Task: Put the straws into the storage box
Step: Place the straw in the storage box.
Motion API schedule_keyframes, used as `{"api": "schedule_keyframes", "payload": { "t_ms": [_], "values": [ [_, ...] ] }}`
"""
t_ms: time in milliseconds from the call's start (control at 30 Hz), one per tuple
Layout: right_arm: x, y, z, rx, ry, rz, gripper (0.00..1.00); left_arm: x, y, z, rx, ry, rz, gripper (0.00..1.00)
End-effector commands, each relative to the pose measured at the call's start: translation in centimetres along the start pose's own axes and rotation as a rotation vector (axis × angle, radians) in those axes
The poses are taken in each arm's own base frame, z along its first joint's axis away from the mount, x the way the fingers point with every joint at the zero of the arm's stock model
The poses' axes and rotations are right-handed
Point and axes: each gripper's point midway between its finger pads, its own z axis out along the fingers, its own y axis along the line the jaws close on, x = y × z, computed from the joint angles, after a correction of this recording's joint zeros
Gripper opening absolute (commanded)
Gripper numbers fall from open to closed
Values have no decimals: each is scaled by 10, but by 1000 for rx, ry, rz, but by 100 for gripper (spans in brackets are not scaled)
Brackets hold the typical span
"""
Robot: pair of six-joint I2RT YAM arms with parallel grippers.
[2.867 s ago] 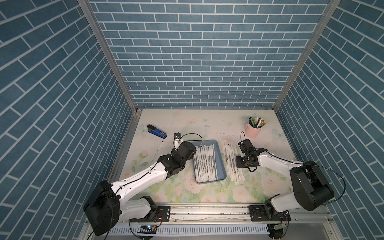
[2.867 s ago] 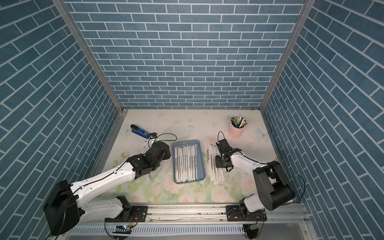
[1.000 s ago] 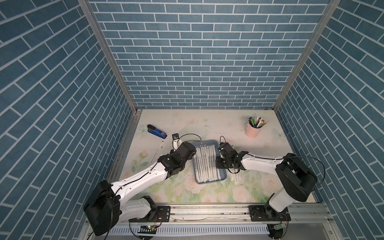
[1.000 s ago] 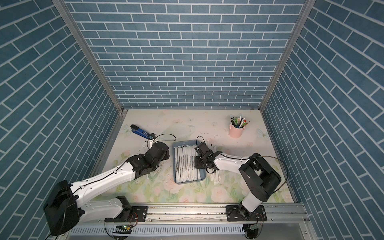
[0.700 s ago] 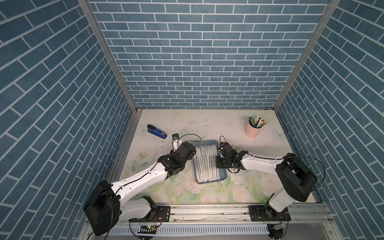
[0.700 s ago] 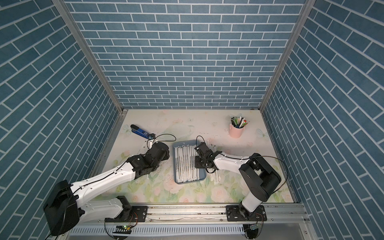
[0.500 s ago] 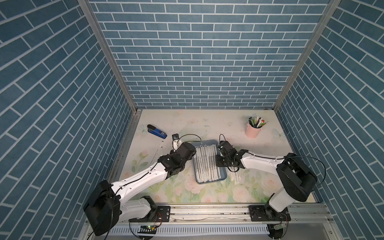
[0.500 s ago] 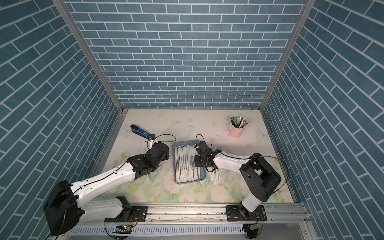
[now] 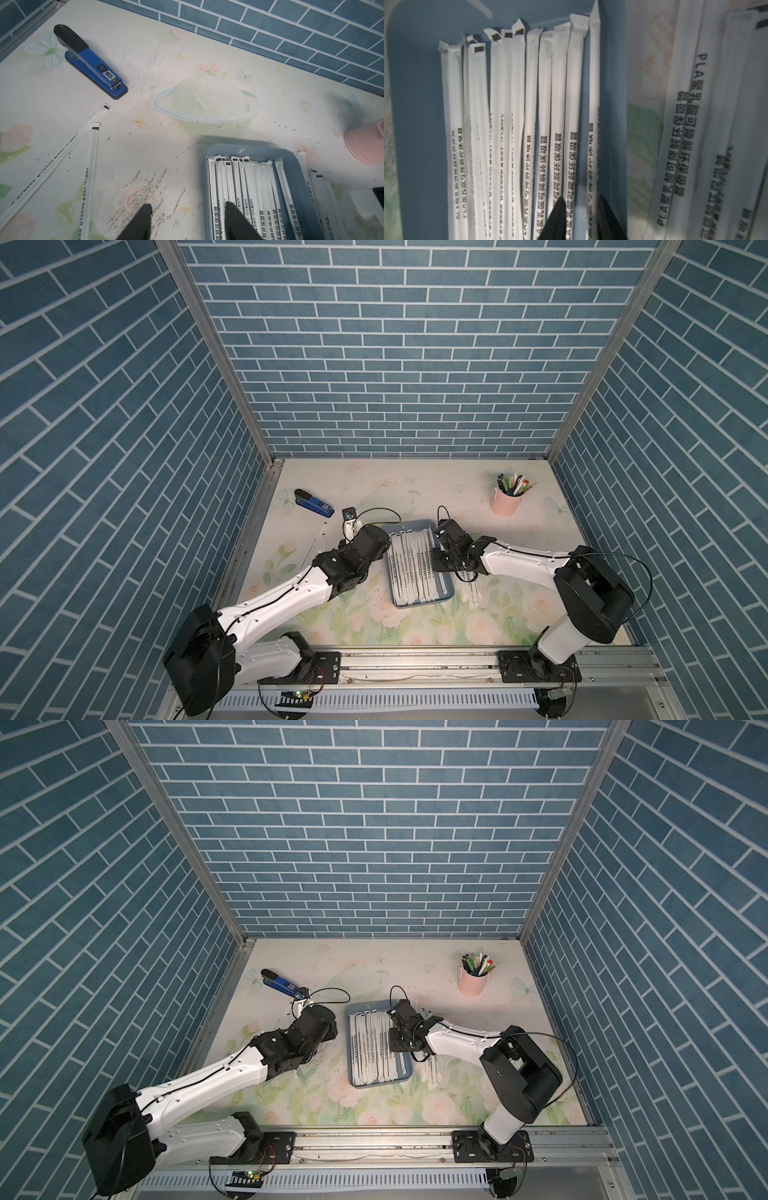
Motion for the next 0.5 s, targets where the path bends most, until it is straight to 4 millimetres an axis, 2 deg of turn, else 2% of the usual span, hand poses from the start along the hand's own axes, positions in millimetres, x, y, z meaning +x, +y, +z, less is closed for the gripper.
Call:
{"api": "schedule_keyframes", "payload": {
  "t_ms": [0,333,467],
  "values": [
    [-4,-1,-1,48,1,-47,31,3,10,0,-32,1,8,59],
    [-7,-9,-7,139,-16,-57,42,3,10,0,-31,0,9,59],
    [-10,-3,-12,137,-28,-67,43,2,10,-1,-30,-3,8,59]
  ]
}}
